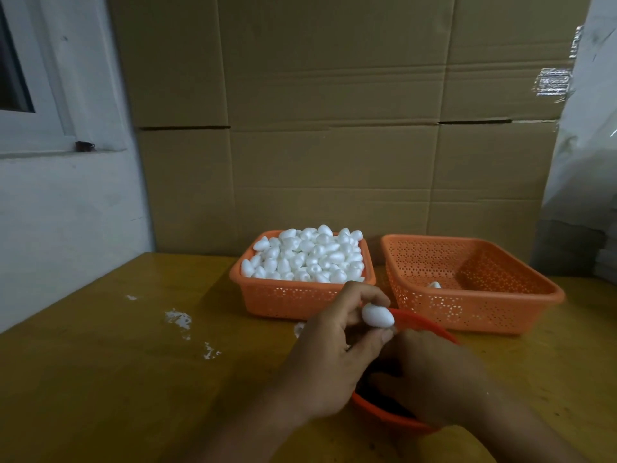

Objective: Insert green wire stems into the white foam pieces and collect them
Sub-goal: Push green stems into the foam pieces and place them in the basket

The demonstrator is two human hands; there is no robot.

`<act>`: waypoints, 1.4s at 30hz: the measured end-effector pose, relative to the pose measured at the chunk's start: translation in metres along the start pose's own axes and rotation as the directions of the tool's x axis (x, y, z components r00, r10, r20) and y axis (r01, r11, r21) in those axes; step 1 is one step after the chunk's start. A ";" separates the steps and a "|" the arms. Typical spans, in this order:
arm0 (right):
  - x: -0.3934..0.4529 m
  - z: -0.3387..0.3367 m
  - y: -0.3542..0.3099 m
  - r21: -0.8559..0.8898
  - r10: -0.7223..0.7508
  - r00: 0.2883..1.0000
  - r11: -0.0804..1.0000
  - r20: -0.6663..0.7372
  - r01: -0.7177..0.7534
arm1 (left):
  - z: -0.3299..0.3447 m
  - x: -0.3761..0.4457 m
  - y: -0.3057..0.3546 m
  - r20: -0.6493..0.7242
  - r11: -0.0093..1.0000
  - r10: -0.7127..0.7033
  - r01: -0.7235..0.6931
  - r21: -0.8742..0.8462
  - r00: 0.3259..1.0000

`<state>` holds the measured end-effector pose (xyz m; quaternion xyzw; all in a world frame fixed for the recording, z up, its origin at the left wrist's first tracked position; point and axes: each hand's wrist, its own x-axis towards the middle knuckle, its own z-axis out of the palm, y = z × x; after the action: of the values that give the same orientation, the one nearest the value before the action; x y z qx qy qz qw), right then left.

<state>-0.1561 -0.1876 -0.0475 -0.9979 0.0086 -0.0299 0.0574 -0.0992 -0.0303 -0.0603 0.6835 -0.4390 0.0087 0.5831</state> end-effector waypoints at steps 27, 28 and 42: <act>0.005 -0.002 0.002 0.204 0.196 0.975 0.964 -0.108 -0.171 | -0.008 0.007 0.007 0.035 0.637 -0.429 0.330 -0.696 0.903; 0.004 -0.003 0.002 0.219 0.203 0.971 0.960 -0.124 -0.172 | -0.009 0.007 0.006 0.036 0.634 -0.432 0.332 -0.698 0.901; -0.006 -0.010 0.006 0.493 0.126 0.950 0.869 -0.287 0.033 | -0.011 0.006 0.008 0.064 0.626 -0.447 0.363 -0.690 0.892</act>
<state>-0.1629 -0.1942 -0.0389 -0.9324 0.0338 -0.1858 0.3080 -0.0949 -0.0245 -0.0475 0.4980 -0.2114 -0.2464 0.8041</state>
